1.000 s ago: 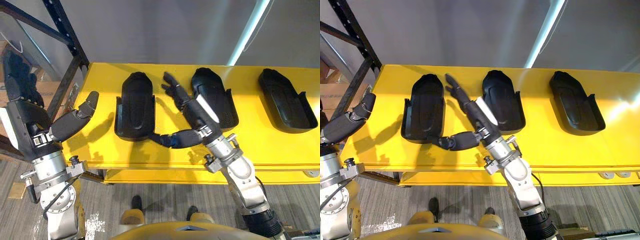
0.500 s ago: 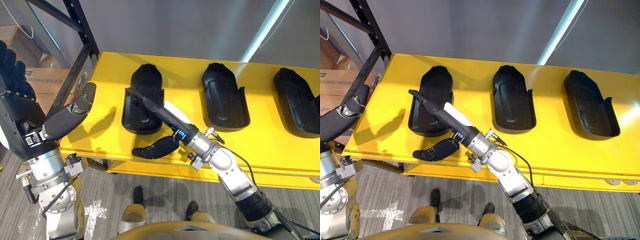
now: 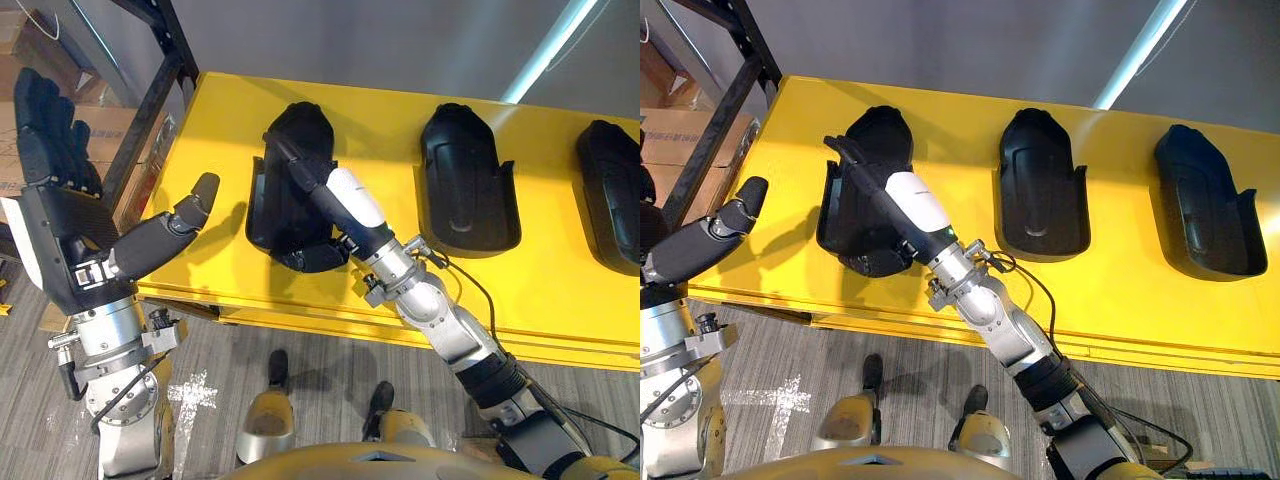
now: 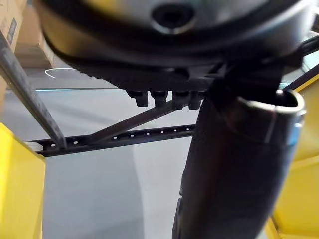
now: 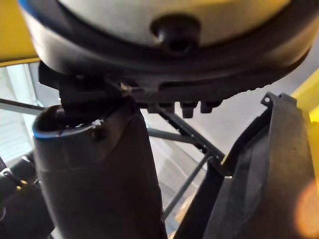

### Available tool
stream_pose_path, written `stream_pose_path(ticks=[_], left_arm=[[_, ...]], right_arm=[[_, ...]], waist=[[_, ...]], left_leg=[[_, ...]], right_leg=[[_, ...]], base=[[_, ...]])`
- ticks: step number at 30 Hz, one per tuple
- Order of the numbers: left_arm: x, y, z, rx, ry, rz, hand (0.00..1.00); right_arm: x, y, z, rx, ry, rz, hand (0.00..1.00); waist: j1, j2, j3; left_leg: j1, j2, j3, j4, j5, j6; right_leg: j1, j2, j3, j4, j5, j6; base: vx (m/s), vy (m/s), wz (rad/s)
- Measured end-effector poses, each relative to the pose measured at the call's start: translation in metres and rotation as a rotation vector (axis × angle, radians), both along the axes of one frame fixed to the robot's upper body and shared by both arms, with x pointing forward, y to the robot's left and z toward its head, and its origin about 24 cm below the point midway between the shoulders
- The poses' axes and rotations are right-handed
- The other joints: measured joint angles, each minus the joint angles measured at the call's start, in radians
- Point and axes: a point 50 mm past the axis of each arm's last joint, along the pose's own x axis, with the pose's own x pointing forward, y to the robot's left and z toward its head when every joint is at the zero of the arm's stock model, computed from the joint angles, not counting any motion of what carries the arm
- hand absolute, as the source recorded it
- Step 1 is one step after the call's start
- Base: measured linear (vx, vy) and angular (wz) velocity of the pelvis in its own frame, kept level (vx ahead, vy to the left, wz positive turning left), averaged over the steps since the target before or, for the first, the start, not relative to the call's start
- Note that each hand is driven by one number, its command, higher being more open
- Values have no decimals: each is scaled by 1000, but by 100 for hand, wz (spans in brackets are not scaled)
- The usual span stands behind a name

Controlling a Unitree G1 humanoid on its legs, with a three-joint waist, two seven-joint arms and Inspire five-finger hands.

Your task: Walk over and take three plastic housings, then place them on the shelf

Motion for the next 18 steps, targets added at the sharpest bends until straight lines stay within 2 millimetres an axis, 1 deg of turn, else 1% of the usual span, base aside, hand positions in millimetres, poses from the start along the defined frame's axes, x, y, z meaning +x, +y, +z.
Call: stream_pose_path(ticks=[4,5,10,14,18], left_arm=[[0,-2,-1,0,8,-20,100],[0,-2,-2,-2,10,-22,100],[0,-2,-2,-3,11,-33,100],[0,-2,-2,-2,12,-35,100],[0,-2,-2,-1,13,-36,100]], right_arm=[[7,3,5,13,-28,-12,100],[10,4,5,-14,-47,-21,100],[14,3,-1,-8,-35,-40,100],[20,6,1,-11,-46,-42,100],[21,8,0,-27,-60,-52,100]], waist=[[3,9,8],[3,11,11],[5,15,29],[6,15,31],[8,16,31]], left_leg=[[-1,-1,-6,0,0,0],[-2,-1,-10,0,0,0],[-3,-1,-21,0,1,0],[-7,-1,-25,0,2,0],[-14,-2,-29,0,3,0]], right_leg=[[2,-1,-4,0,-1,-1],[3,-1,-7,1,-1,-1],[2,-3,-17,17,-11,-5],[1,-3,-22,16,-11,-5],[-2,-4,-27,15,-11,-5]], base=[[-4,-1,1],[-14,-3,5],[-21,-4,8],[-9,-2,2],[2,-2,2]])
